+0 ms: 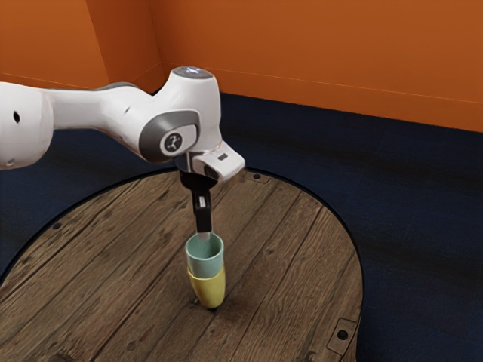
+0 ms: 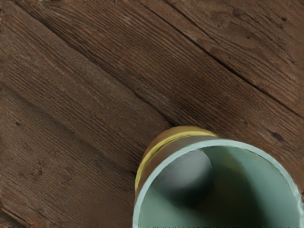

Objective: Place the left cup onto the right cup

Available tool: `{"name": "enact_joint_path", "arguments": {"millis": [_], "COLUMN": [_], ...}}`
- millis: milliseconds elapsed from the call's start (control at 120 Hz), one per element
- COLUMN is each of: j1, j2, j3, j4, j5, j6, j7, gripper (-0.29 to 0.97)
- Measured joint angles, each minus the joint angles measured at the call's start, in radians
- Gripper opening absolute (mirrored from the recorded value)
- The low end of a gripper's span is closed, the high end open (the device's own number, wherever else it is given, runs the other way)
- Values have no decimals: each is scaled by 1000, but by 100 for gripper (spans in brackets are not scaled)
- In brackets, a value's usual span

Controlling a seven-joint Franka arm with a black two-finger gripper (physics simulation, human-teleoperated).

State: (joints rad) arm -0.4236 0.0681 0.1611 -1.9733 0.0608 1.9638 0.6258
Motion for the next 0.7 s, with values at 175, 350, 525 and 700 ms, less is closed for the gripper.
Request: {"name": "enact_joint_path", "arguments": {"millis": [175, 350, 525, 700], "j1": [1, 2, -22, -42], "j2": [-48, -76, -74, -65], "j3": [0, 1, 29, 59], "j4": [5, 90, 177, 245], "j5": [4, 20, 53, 61], "j6": [-24, -90, -163, -200], "j7": [0, 15, 46, 80], "gripper": [65, 67, 67, 68]}}
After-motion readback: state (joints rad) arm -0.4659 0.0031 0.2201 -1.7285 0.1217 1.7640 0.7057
